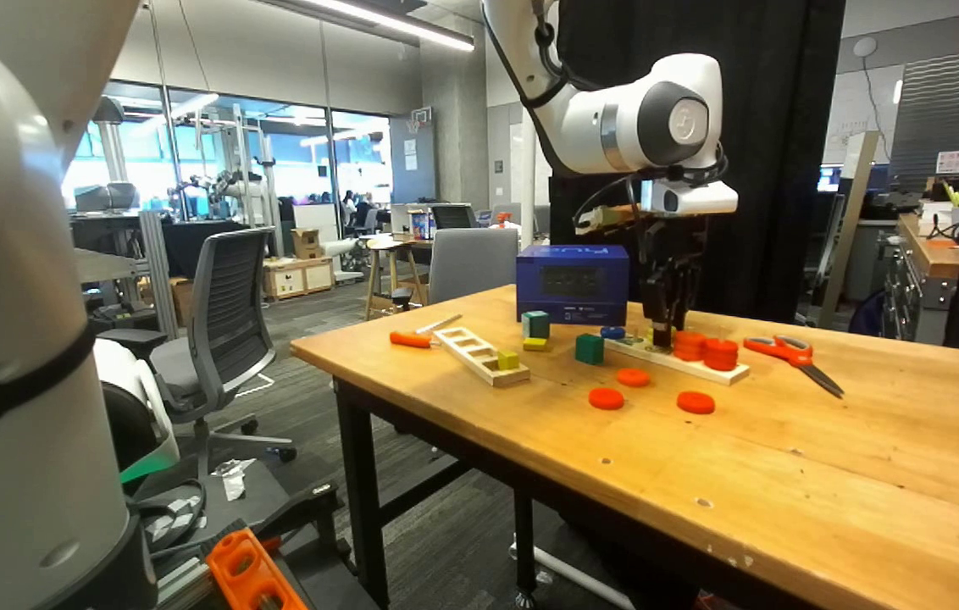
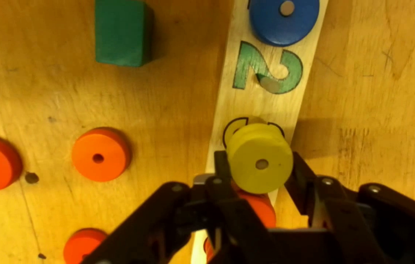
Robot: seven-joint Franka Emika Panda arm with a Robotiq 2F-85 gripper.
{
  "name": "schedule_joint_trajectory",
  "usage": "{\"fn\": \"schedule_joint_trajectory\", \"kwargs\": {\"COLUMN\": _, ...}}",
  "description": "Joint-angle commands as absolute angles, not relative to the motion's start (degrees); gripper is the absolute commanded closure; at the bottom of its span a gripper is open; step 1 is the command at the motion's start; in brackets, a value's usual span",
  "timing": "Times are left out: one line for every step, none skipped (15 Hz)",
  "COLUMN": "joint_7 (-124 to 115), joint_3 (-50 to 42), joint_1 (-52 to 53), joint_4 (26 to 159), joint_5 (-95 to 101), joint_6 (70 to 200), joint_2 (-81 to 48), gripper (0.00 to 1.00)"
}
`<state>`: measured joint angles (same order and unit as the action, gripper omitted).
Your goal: Pick up the yellow object from the wooden object and put it on the table
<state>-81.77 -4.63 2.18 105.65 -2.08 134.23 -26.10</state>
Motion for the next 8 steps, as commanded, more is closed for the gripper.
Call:
{"fn": "schedule_joint_trajectory", "kwargs": {"joint_7": -82.1, "joint_3": -5.4, "joint_1": 3.5, "joint_4": 108.6, "joint_5": -1.6, "joint_6": 133.4, "joint_2": -21.6, "gripper": 0.82}}
{"fn": "schedule_joint_trajectory", "kwargs": {"joint_7": -82.1, "joint_3": -5.3, "joint_1": 3.5, "joint_4": 108.9, "joint_5": -1.6, "joint_6": 133.2, "joint_2": -21.1, "gripper": 0.82}}
{"fn": "schedule_joint_trajectory", "kwargs": {"joint_7": -82.2, "joint_3": -5.3, "joint_1": 3.6, "joint_4": 109.2, "joint_5": -1.5, "joint_6": 133.2, "joint_2": -20.6, "gripper": 0.82}}
{"fn": "schedule_joint_trajectory", "kwargs": {"joint_7": -82.2, "joint_3": -5.2, "joint_1": 3.6, "joint_4": 109.4, "joint_5": -1.5, "joint_6": 133.1, "joint_2": -20.2, "gripper": 0.82}}
{"fn": "schedule_joint_trajectory", "kwargs": {"joint_7": -82.2, "joint_3": -5.1, "joint_1": 3.7, "joint_4": 109.6, "joint_5": -1.5, "joint_6": 133.0, "joint_2": -19.8, "gripper": 0.82}}
{"fn": "schedule_joint_trajectory", "kwargs": {"joint_7": -82.3, "joint_3": -5.0, "joint_1": 3.7, "joint_4": 109.8, "joint_5": -1.5, "joint_6": 132.9, "joint_2": -19.5, "gripper": 0.82}}
{"fn": "schedule_joint_trajectory", "kwargs": {"joint_7": -82.2, "joint_3": -5.0, "joint_1": 3.7, "joint_4": 109.9, "joint_5": -1.5, "joint_6": 132.8, "joint_2": -19.3, "gripper": 0.82}}
{"fn": "schedule_joint_trajectory", "kwargs": {"joint_7": -82.1, "joint_3": -4.9, "joint_1": 3.7, "joint_4": 110.1, "joint_5": -1.6, "joint_6": 132.8, "joint_2": -19.0, "gripper": 0.82}}
